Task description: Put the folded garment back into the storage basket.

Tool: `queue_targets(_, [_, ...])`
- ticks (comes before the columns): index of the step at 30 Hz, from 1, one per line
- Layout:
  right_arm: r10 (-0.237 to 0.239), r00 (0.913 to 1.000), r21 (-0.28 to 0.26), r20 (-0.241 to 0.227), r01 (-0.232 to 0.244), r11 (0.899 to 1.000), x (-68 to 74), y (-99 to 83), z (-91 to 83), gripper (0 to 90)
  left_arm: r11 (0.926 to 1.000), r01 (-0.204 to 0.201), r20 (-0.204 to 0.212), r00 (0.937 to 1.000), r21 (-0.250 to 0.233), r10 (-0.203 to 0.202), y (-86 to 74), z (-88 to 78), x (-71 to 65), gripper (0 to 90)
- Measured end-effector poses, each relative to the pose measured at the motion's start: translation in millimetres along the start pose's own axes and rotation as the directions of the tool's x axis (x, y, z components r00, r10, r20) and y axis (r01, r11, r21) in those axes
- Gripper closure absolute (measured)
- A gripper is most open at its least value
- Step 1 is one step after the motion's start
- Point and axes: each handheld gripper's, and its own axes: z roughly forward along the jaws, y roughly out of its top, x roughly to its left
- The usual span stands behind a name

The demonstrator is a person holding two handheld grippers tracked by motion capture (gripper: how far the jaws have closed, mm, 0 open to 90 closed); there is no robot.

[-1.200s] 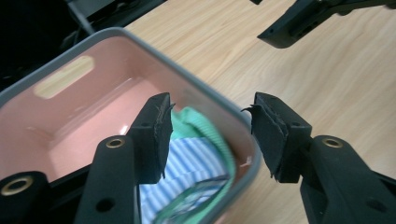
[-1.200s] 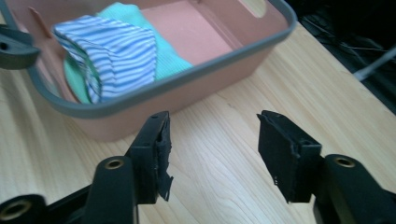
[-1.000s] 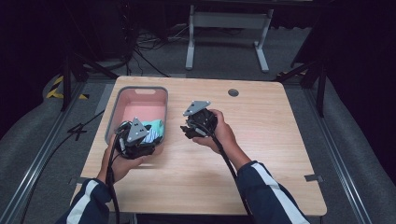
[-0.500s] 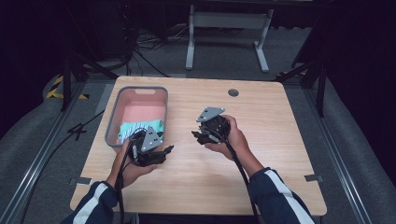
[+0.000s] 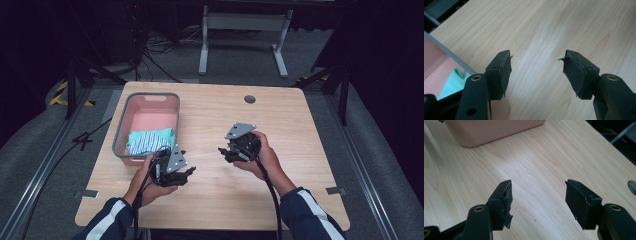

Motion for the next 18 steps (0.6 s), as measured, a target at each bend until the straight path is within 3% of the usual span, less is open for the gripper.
queue_targets(18, [0.014,0.9995,0.034,0.027,-0.015,0.999,-6.6,-45.5,-15.4,36.8,0.9958,-0.068,0.052,0.9966,0.062,0.065,-3.9,17.6,-20.2,33.1])
